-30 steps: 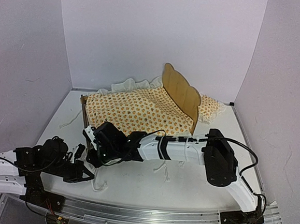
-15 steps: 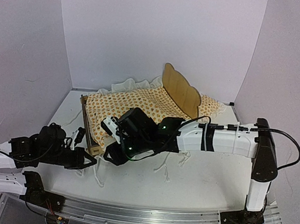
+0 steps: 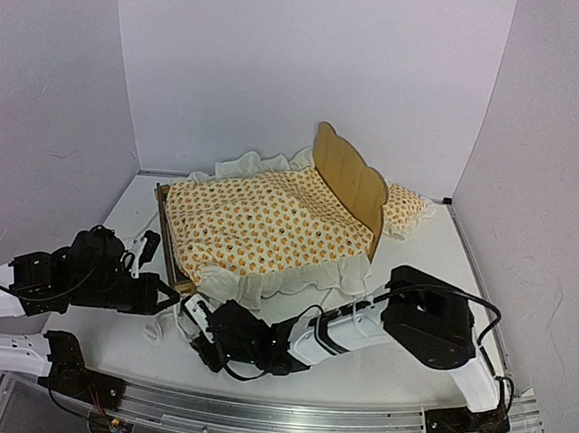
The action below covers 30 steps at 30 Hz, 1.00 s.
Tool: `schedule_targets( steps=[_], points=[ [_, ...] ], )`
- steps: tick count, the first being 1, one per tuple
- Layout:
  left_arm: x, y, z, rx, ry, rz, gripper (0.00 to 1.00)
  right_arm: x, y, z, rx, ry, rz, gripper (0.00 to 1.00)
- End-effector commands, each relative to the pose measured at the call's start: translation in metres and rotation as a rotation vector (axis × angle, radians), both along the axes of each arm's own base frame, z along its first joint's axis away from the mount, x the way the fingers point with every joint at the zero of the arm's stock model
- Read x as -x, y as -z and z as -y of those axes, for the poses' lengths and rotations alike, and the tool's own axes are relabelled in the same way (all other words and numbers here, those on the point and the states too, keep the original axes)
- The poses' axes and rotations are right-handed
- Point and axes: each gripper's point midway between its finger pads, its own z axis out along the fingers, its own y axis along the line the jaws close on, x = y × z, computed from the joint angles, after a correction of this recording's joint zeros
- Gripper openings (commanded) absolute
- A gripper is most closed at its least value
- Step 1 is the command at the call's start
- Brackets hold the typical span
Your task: Set up the pet bed
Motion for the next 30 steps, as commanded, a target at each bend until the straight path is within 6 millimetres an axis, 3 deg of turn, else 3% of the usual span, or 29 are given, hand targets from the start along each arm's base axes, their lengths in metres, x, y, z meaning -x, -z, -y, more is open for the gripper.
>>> schedule_targets(
  steps=[1,5,12,14,21,24,30],
  points=[
    [-0.002,-0.03,0.004,0.041,0.021,0.066,0.0,-0.04,-0.043,-0.039,-0.214,0.11,0.162,0.3],
    [-0.001,-0.034,0.001,0.037,0.017,0.071,0.0,-0.053,-0.033,-0.045,-0.227,0.161,0.21,0.27],
    [-0.001,-0.044,-0.002,0.054,0.009,0.085,0.0,-0.053,-0.032,-0.062,-0.301,0.17,0.156,0.36],
    [-0.002,-0.045,-0.001,0.054,0.007,0.087,0.0,-0.048,-0.039,-0.062,-0.326,0.163,0.126,0.38],
    [-0.011,-0.049,-0.003,0.007,-0.024,0.104,0.0,-0.018,-0.044,-0.079,-0.366,0.09,0.09,0.57],
    [-0.014,-0.051,-0.004,-0.006,-0.033,0.115,0.0,-0.014,-0.039,-0.086,-0.358,0.092,0.095,0.63],
    [-0.015,-0.047,-0.002,-0.025,-0.032,0.1,0.0,-0.004,-0.017,-0.098,-0.322,0.092,0.085,0.66]
  ],
)
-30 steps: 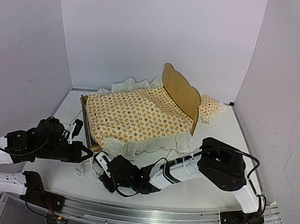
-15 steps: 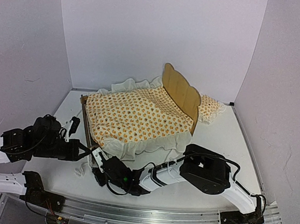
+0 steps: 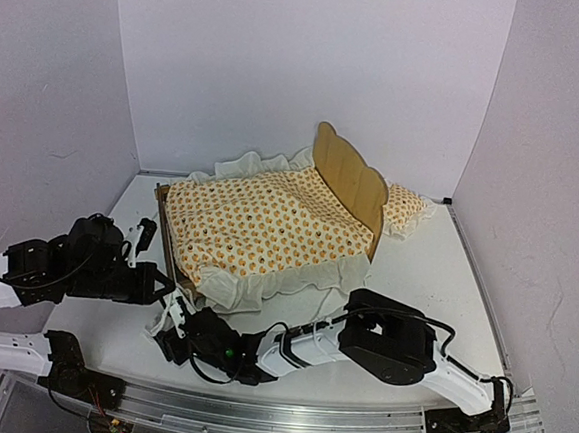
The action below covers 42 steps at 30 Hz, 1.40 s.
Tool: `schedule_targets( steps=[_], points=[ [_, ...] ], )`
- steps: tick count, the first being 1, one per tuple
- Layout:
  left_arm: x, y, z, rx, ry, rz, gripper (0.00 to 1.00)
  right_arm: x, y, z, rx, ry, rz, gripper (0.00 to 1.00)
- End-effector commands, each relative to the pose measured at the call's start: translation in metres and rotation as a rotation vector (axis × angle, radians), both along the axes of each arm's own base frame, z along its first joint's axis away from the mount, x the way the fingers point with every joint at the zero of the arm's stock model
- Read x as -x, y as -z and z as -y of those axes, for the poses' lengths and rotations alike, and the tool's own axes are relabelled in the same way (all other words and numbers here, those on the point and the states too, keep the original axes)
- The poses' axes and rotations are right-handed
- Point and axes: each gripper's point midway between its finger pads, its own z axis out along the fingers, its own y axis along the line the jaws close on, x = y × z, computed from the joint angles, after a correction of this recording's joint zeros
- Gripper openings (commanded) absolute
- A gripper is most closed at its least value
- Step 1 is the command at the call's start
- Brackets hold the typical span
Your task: Set up the pet bed
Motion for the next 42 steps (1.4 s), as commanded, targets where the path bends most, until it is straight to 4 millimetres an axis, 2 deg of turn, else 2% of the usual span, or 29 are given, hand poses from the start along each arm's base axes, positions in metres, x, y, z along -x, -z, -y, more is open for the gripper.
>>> schedule_targets(
  steps=[1,4,9,11,15,18,21,22,23,26,29,32,37,39,42],
  points=[
    [-0.006,-0.027,0.007,0.04,0.006,0.053,0.0,0.008,-0.006,-0.021,-0.025,0.002,0.02,0.67],
    [-0.005,-0.028,0.008,0.043,0.009,0.052,0.0,0.003,0.01,-0.02,0.032,0.044,0.049,0.63],
    [-0.003,-0.025,0.005,0.047,0.004,0.05,0.0,0.002,0.026,-0.016,0.098,0.067,0.08,0.39],
    [-0.003,-0.023,0.003,0.045,-0.001,0.048,0.0,0.002,0.026,-0.014,0.104,0.069,0.081,0.31],
    [-0.003,-0.023,0.001,0.043,-0.005,0.051,0.0,0.008,0.023,-0.013,0.134,0.032,0.074,0.09],
    [-0.002,-0.022,0.001,0.037,0.0,0.05,0.0,0.015,0.015,0.009,0.166,0.008,0.065,0.0],
    [0.001,-0.018,0.002,0.026,0.018,0.04,0.0,0.022,-0.005,0.052,0.203,0.003,0.063,0.0],
    [0.002,-0.016,0.002,0.025,0.024,0.034,0.0,0.024,-0.001,0.075,0.24,0.005,0.058,0.0],
    [0.004,-0.014,0.003,0.024,0.034,0.026,0.0,0.025,-0.016,0.09,0.233,0.008,0.057,0.0],
    [0.015,0.003,0.007,0.02,0.079,-0.037,0.0,0.023,-0.022,0.121,0.225,0.018,-0.019,0.0],
    [0.033,0.025,0.014,0.016,0.15,-0.155,0.0,0.022,-0.023,0.132,0.205,-0.013,-0.105,0.0],
    [0.049,0.046,0.013,-0.001,0.174,-0.265,0.0,0.012,-0.022,0.139,0.184,-0.004,-0.168,0.0],
    [0.052,0.068,0.0,-0.074,0.118,-0.332,0.0,-0.002,-0.023,0.136,0.165,-0.009,-0.219,0.0],
    [0.049,0.072,-0.001,-0.107,0.098,-0.341,0.13,-0.004,-0.025,0.131,0.159,-0.023,-0.218,0.0],
    [0.036,0.059,0.0,-0.117,0.067,-0.288,0.63,-0.007,-0.027,0.127,0.157,-0.025,-0.205,0.0]
  ],
)
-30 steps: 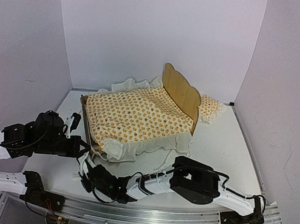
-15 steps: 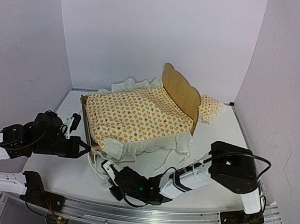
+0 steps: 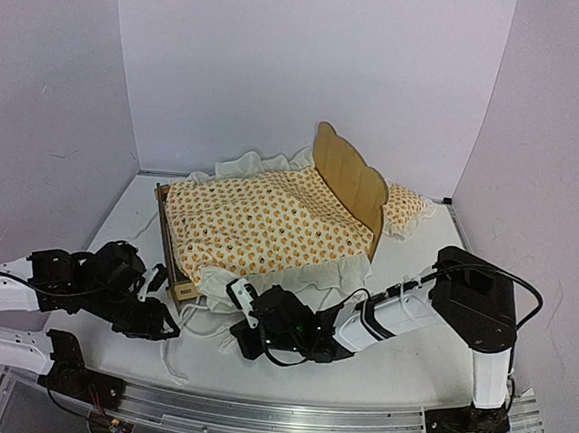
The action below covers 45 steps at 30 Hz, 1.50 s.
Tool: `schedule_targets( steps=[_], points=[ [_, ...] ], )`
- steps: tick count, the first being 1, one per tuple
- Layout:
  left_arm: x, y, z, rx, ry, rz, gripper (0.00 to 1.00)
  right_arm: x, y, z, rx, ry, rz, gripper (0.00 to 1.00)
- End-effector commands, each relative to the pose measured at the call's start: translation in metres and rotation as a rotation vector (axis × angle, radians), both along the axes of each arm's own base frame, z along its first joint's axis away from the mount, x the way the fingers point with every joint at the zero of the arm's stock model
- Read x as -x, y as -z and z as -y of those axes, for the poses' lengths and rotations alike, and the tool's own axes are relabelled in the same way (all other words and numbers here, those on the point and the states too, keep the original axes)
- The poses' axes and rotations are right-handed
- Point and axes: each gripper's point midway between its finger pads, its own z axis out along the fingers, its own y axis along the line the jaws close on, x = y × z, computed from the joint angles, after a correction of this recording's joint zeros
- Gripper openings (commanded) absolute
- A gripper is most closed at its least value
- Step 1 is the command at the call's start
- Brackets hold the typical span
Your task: Set up the pet bed
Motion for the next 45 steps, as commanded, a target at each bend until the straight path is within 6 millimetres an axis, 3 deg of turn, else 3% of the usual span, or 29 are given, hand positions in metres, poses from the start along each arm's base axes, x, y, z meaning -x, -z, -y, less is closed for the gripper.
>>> schedule_targets(
  steps=[1,5,9,10,15,20,23,28,32,35,45],
  points=[
    [-0.019,-0.025,0.004,0.004,-0.048,0.084,0.72,0.003,-0.03,-0.024,-0.092,-0.038,-0.004,0.0],
    [-0.039,-0.049,0.017,0.053,-0.017,0.229,0.72,0.001,-0.03,-0.024,-0.091,-0.032,-0.005,0.0],
    [-0.057,-0.048,0.026,0.053,-0.032,0.307,0.38,-0.002,-0.033,-0.024,-0.104,-0.023,-0.015,0.0],
    [-0.06,-0.047,0.027,0.051,-0.043,0.307,0.34,-0.004,-0.033,-0.024,-0.106,-0.021,-0.016,0.0],
    [-0.062,-0.03,0.032,0.052,-0.058,0.282,0.45,-0.007,-0.032,-0.028,-0.112,-0.014,-0.023,0.0],
    [-0.07,-0.016,0.048,0.078,-0.046,0.354,0.3,-0.006,-0.037,-0.028,-0.127,-0.016,-0.036,0.0],
    [-0.075,-0.012,0.056,0.068,-0.064,0.45,0.3,-0.005,-0.036,-0.027,-0.125,-0.018,-0.038,0.0],
    [-0.092,0.01,0.043,-0.036,-0.155,0.5,0.21,-0.004,-0.037,-0.022,-0.124,-0.014,-0.042,0.0],
    [-0.103,0.017,0.048,-0.077,-0.164,0.529,0.2,-0.003,-0.039,-0.02,-0.126,-0.014,-0.039,0.0],
    [-0.105,0.013,0.061,-0.037,-0.134,0.545,0.22,-0.003,-0.039,-0.02,-0.126,-0.013,-0.04,0.0],
    [-0.121,0.005,0.077,-0.063,-0.141,0.585,0.33,-0.001,-0.042,-0.018,-0.136,-0.016,-0.046,0.0]
  ],
)
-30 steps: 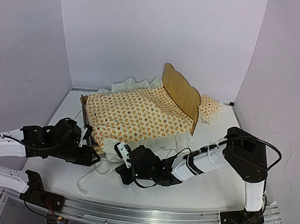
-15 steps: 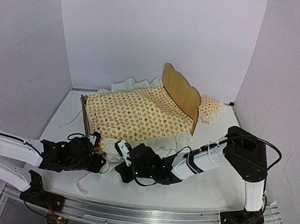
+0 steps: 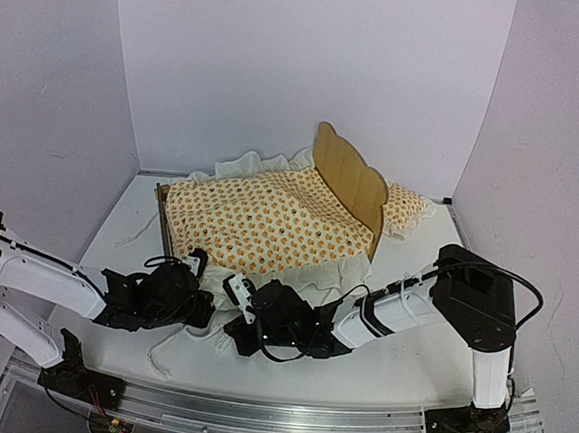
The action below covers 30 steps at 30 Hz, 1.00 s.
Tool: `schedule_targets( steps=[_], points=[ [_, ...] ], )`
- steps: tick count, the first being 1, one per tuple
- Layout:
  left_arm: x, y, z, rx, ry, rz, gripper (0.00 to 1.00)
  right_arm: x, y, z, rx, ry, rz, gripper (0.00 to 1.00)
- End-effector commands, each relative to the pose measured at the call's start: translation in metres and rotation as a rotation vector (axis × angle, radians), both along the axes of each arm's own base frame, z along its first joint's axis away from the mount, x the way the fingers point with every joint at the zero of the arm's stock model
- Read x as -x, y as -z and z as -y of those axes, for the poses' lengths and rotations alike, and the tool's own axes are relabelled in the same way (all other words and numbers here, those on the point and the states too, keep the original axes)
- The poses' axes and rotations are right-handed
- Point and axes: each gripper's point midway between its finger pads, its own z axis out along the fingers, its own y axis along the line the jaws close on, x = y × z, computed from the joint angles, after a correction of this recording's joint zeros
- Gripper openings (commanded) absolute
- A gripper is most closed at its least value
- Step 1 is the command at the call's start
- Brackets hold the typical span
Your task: Set up the pet bed
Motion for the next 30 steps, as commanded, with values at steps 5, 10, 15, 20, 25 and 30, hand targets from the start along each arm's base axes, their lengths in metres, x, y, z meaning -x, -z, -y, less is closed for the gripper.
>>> schedule_targets(
  steps=[5,10,15,20,25,30],
  points=[
    [-0.032,-0.036,0.021,0.042,-0.072,0.121,0.31,-0.002,-0.031,-0.004,-0.08,0.006,0.013,0.0],
    [-0.036,-0.038,0.023,0.025,-0.079,0.136,0.18,-0.004,-0.031,-0.004,-0.082,0.014,0.023,0.0],
    [-0.029,-0.043,0.018,0.011,-0.058,0.117,0.0,-0.013,-0.031,-0.014,-0.084,0.002,0.056,0.0],
    [-0.012,-0.043,0.006,0.003,-0.028,0.043,0.0,-0.015,-0.029,-0.037,-0.099,-0.083,0.084,0.0],
    [0.004,-0.049,0.004,0.059,0.04,-0.002,0.0,-0.02,-0.022,-0.048,-0.092,-0.092,0.11,0.0],
    [0.013,-0.045,-0.001,-0.004,0.09,-0.054,0.0,-0.035,-0.023,-0.045,-0.047,-0.062,0.217,0.0]
  ],
)
